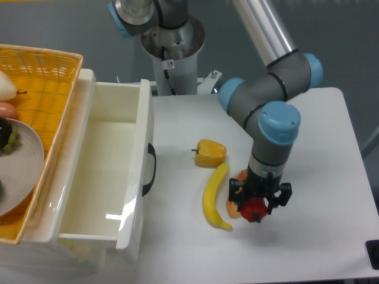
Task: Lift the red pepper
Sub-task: 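Lift the red pepper up off the table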
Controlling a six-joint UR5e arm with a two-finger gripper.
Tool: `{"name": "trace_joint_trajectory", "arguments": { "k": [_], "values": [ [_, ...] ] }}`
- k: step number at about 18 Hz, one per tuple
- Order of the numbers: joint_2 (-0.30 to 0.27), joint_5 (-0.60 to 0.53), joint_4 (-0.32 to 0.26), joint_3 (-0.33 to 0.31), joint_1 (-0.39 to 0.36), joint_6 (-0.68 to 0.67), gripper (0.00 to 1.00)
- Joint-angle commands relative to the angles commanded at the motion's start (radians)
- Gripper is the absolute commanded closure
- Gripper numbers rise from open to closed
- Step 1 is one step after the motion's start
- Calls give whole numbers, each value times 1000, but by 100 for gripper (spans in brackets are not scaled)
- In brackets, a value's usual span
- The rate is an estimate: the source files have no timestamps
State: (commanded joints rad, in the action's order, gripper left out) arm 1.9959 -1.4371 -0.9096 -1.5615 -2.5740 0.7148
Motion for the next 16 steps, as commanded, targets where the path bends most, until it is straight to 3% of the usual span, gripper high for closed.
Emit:
{"name": "trace_joint_trajectory", "arguments": {
  "k": [3, 8, 16],
  "values": [
    [-51, -39, -52, -22, 6, 55, 56],
    [-74, -163, -169, -28, 21, 187, 56],
    [-72, -178, -172, -32, 23, 216, 56]
  ]
}}
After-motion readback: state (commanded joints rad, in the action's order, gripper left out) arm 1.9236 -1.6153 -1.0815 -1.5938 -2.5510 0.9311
